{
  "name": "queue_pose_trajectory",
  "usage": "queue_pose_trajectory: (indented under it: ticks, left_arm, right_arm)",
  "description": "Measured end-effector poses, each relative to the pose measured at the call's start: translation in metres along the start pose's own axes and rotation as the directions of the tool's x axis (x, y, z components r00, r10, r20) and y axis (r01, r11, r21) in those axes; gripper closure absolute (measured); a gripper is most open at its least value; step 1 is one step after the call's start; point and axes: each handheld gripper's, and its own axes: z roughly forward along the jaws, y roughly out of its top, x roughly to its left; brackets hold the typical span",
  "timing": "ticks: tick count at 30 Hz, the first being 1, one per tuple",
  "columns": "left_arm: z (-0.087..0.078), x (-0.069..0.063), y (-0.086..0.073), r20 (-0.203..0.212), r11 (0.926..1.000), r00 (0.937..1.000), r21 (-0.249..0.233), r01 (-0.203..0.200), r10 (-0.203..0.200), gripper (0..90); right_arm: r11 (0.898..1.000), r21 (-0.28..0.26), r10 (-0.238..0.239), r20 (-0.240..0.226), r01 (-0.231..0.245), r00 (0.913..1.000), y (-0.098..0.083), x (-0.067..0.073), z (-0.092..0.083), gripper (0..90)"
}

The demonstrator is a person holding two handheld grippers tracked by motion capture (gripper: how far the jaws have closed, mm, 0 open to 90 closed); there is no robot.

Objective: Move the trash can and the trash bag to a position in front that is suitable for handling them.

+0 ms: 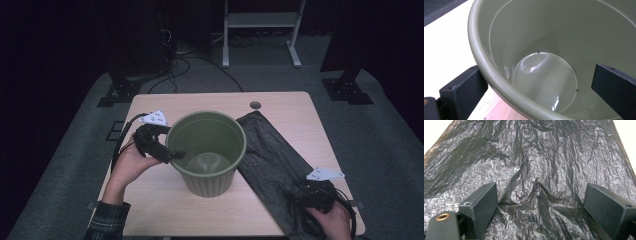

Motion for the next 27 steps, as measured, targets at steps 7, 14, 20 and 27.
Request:
queue_pose_trajectory:
  ticks: [7,14,20,27]
  left_arm:
    - [-0.001,-0.014,-0.004,0.024,0.9999,0.9997,-0.013,-0.011,0.011,0.0]
    - [-0.002,-0.018,-0.006,0.021,0.9989,0.9997,-0.044,-0.012,0.013,0.0]
    - [-0.008,-0.011,0.000,-0.005,0.9966,1.0000,-0.082,0.002,-0.002,0.0]
    - [-0.025,-0.014,0.000,-0.055,0.9915,0.9985,-0.130,-0.002,-0.005,0.0]
  right_arm:
    - [1.000,0.000,-0.001,0.000,0.001,1.0000,0.000,0.000,0.000,10.5]
    - [1.000,0.000,0.000,0.000,0.000,1.0000,0.000,0.000,0.000,10.5]
    - [1.000,0.000,0.000,0.001,0.000,1.0000,0.000,0.000,0.000,10.5]
    - [1.000,0.000,0.000,0.000,0.000,1.0000,0.000,0.000,0.000,10.5]
